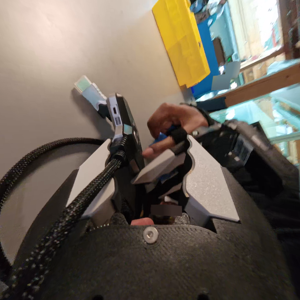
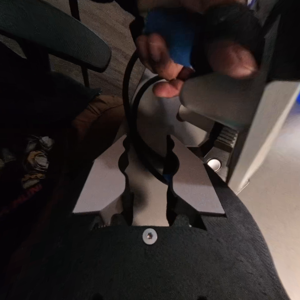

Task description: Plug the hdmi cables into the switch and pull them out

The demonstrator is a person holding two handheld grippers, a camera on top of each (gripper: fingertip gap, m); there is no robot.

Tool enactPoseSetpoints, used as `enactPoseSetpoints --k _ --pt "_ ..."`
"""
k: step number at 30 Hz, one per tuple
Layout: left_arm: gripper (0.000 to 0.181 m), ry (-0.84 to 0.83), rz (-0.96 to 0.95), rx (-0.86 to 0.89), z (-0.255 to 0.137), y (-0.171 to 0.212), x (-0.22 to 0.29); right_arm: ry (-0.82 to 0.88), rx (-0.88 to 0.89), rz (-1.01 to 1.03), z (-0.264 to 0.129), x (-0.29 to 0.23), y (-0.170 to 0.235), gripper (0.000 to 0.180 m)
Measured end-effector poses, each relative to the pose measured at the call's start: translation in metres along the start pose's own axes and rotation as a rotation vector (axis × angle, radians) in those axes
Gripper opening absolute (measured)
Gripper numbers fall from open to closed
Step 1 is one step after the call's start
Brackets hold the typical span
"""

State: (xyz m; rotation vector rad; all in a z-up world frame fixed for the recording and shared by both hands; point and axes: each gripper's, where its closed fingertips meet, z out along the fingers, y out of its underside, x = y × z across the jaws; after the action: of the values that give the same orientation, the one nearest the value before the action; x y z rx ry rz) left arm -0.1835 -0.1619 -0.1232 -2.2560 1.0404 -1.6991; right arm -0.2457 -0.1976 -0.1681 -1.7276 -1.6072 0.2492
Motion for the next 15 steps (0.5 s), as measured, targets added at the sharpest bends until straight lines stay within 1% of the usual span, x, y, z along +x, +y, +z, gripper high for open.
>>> enactPoseSetpoints --k 1,2,3,4,7,9,11,13,14,15 --pt "0.080 -0.031 0.040 -0.023 -0.002 0.005 -0.002 -0.017 -0.014 0.013 -0.001 -0.002 0.003 0.040" --pt "0.079 -0.076 0.093 -0.051 -0.006 0.010 -0.007 -0.022 -0.030 0.037 -0.001 -0.002 0.006 0.035" --pt "0.079 -0.128 0.137 -0.083 -0.011 0.015 -0.014 -0.018 -0.039 0.067 -0.001 -0.001 0.008 0.033" --pt "0.076 -0.136 0.153 -0.099 -0.016 0.018 -0.015 -0.010 -0.047 0.087 -0.002 0.001 0.010 0.034" --pt "0.072 -0.057 0.180 -0.065 -0.034 0.019 0.003 0.016 -0.077 0.074 -0.007 0.003 0.016 0.033" --pt "0.073 -0.030 0.221 0.011 -0.049 0.014 0.018 0.045 -0.074 0.001 -0.014 0.003 0.012 0.035" --pt "0.073 0.021 0.246 0.141 -0.067 0.005 0.036 0.037 0.004 -0.034 -0.019 0.002 -0.009 0.043" --pt "0.071 0.063 0.250 0.269 -0.082 -0.001 0.046 -0.016 0.062 -0.018 -0.018 -0.001 -0.028 0.052" --pt "0.070 0.076 0.242 0.326 -0.087 -0.002 0.047 -0.047 0.049 -0.021 -0.012 -0.003 -0.032 0.061" --pt "0.070 0.086 0.231 0.380 -0.092 -0.003 0.046 -0.076 0.007 -0.030 -0.003 -0.005 -0.030 0.075"
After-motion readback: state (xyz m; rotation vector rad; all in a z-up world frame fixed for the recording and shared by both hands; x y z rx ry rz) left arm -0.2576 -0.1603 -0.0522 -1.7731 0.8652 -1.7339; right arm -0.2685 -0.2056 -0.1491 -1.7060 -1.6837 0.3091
